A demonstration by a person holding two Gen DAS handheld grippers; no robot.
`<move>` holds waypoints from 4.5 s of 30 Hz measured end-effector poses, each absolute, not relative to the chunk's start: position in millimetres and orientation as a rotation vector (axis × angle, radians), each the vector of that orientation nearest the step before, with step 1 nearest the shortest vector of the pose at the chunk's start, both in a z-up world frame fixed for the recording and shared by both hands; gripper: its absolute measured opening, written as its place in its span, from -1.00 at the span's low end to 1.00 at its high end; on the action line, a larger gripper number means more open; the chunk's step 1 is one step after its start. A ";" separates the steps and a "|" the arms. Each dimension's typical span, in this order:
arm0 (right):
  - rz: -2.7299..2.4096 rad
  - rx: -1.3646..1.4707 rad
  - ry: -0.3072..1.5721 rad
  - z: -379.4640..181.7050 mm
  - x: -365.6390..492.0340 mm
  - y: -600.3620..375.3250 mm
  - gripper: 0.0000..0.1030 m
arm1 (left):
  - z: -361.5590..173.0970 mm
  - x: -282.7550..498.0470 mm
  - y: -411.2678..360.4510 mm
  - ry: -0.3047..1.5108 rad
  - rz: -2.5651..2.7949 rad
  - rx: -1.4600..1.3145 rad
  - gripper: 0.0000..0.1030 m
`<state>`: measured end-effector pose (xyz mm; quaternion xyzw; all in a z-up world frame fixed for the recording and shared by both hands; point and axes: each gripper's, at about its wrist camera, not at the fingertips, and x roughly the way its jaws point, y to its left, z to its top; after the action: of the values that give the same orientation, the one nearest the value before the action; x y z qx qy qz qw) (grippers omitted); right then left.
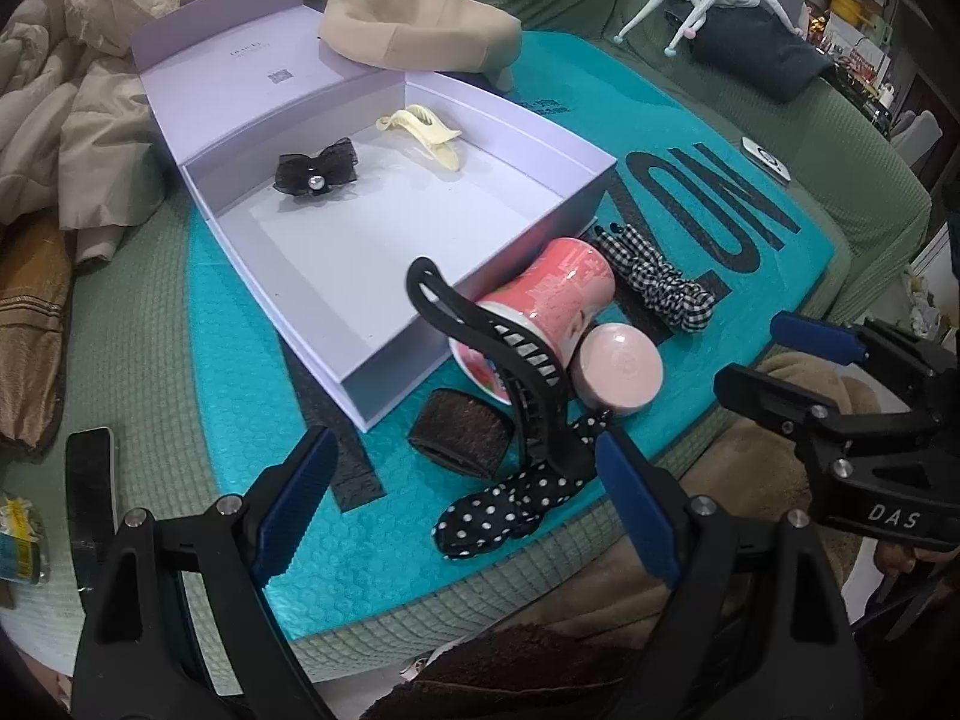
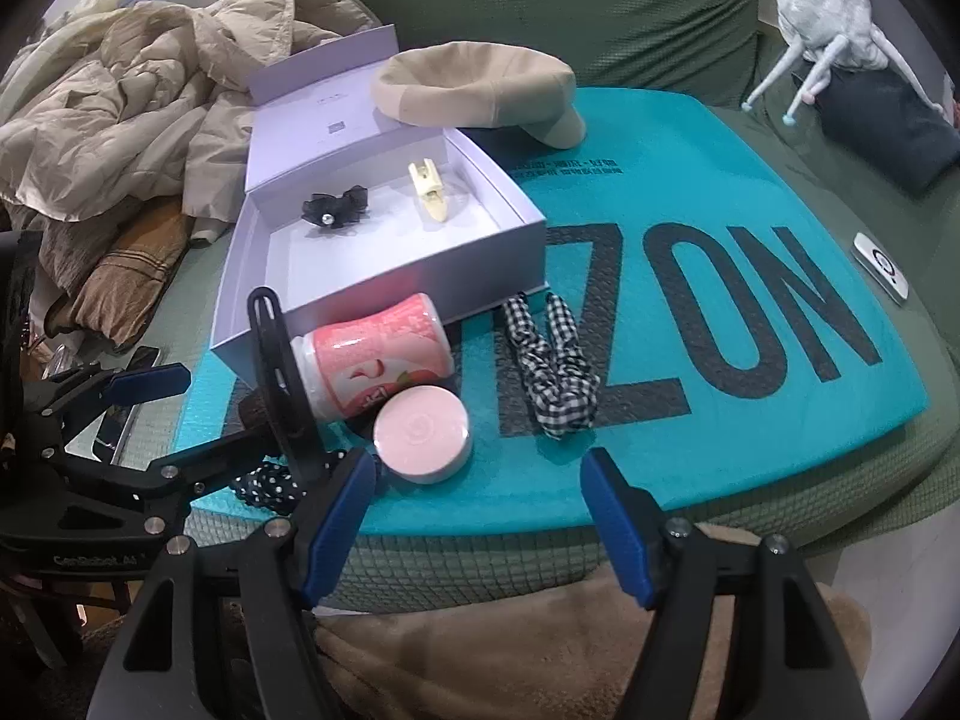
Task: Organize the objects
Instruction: 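Withdraw both tools from the box toward the remaining items, then lower the right tool onto the gingham scrunchie and close it, then lift the gingham scrunchie with the right tool while the left tool grips the black headband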
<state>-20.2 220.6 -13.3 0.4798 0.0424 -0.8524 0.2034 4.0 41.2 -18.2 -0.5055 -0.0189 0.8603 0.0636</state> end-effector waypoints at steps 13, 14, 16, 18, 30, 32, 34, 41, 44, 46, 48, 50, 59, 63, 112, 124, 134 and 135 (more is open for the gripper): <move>-2.362 1.417 0.058 -38.4 -43.8 233.0 0.40 | -33.1 -16.4 55.3 -0.058 2.557 -1.545 0.70; -2.362 1.421 0.057 -40.2 -46.3 233.5 0.40 | -33.6 -17.7 55.6 -0.064 2.559 -1.544 0.70; -2.361 1.428 0.055 -43.6 -50.0 234.5 0.40 | -34.3 -21.1 55.9 -0.071 2.562 -1.542 0.70; -2.361 1.432 0.054 -46.6 -54.0 235.4 0.40 | -36.4 -24.3 55.9 -0.078 2.561 -1.548 0.70; -2.368 1.406 0.057 -60.8 -70.7 236.4 0.40 | -50.9 -38.6 52.5 -0.151 2.513 -1.609 0.22; -2.367 1.411 0.050 -64.1 -73.1 237.1 0.40 | -51.4 -38.8 53.3 -0.138 2.510 -1.609 0.12; -2.363 1.418 0.030 -68.2 -75.2 238.4 0.40 | -50.8 -38.5 53.1 -0.141 2.508 -1.601 0.10; -2.405 1.372 -0.017 -71.3 -76.1 242.2 -0.04 | -49.3 -38.8 54.0 -0.134 2.495 -1.591 -0.02; -2.421 1.351 -0.023 -72.6 -74.6 242.9 -0.18 | -48.8 -38.4 55.3 -0.146 2.487 -1.579 -0.13; -2.426 1.340 -0.037 -73.2 -73.9 244.8 -0.23 | -49.1 -38.1 56.0 -0.155 2.476 -1.575 -0.20; -2.430 1.337 -0.047 -74.0 -73.7 246.2 -0.29 | -49.4 -38.0 56.5 -0.162 2.472 -1.570 -0.23; -2.435 1.332 -0.051 -74.2 -72.9 247.0 -0.31 | -48.9 -38.0 56.5 -0.166 2.467 -1.568 -0.27; -2.445 1.326 -0.071 -74.3 -70.9 249.4 -0.44 | -41.1 -37.3 54.2 -0.145 2.474 -1.528 -0.32; -2.444 1.327 -0.074 -74.5 -70.6 249.4 -0.47 | -39.7 -39.0 52.2 -0.148 2.469 -1.526 -0.34; -2.408 1.330 -0.052 -74.1 -68.5 241.1 -0.55 | -20.5 -36.3 40.9 -0.044 2.452 -1.491 -0.47; -2.373 1.311 -0.038 -68.9 -64.3 237.1 -0.61 | -14.9 -33.0 46.3 0.076 2.459 -1.477 -0.69; -2.338 1.300 0.106 -66.2 -67.4 217.9 -0.42 | -15.2 -29.4 44.0 0.084 2.445 -1.488 -0.69; -2.342 1.296 0.131 -66.6 -69.8 215.4 -0.40 | -14.6 -29.2 43.6 0.083 2.443 -1.486 -0.69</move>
<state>-69.8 215.4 -66.6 0.4708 0.0476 -0.8508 0.2286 -29.1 43.6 -14.6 -0.5142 0.0286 0.8457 0.1400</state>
